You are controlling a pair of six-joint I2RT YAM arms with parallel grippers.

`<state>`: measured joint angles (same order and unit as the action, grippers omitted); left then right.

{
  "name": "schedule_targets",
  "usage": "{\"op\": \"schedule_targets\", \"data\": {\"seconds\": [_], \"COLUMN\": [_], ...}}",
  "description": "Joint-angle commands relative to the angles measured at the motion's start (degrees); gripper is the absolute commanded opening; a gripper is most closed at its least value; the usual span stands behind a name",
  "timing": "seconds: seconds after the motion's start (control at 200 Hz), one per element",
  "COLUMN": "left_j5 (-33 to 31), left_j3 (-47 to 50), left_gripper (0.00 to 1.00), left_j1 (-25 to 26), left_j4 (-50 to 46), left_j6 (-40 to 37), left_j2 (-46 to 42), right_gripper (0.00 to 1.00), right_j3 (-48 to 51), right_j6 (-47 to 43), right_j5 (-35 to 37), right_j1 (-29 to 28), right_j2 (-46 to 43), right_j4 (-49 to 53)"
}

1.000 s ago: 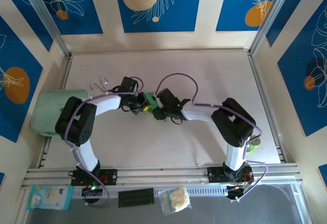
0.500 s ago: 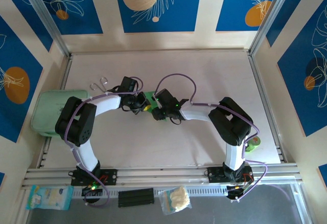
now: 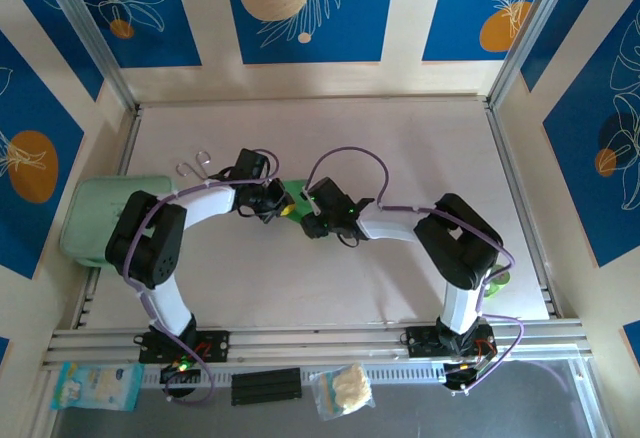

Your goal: Fold a paper plane with a square sheet of paper (pick it up from the middle)

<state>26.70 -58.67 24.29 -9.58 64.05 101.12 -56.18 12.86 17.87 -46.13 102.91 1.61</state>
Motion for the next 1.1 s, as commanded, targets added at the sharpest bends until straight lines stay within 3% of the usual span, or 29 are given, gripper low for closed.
{"op": "schedule_targets", "data": {"seconds": [0.0,0.145,0.425,0.77,1.096], "left_j5": [-0.34,-0.26,0.24,0.63,0.97], "left_j3": [-1.24,-1.22,-1.5,-1.5,-1.55], "left_gripper": [0.07,0.07,0.07,0.08,0.1], "left_j1": [0.16,0.18,0.23,0.21,0.23], "left_j4": [-2.01,-2.18,-2.24,-2.6,-2.77], "left_j6": [0.59,1.4,2.57,3.09,3.13], "left_j2": [-1.71,-1.82,-1.82,-1.9,-1.9], "right_gripper": [0.5,0.52,0.52,0.48,0.36], "right_j3": [2.87,5.7,4.47,4.42,5.36], "right_j6": [-1.44,-3.24,-8.25,-11.5,-12.62], "right_j5": [1.14,-0.3,-0.2,5.31,5.79], "right_j1": [-0.09,-0.01,-1.8,-2.65,-3.75], "right_j2": [-5.53,-7.77,-3.34,-0.08,0.16], "right_j4": [-2.93,-5.84,-10.45,-13.72,-13.83]}}
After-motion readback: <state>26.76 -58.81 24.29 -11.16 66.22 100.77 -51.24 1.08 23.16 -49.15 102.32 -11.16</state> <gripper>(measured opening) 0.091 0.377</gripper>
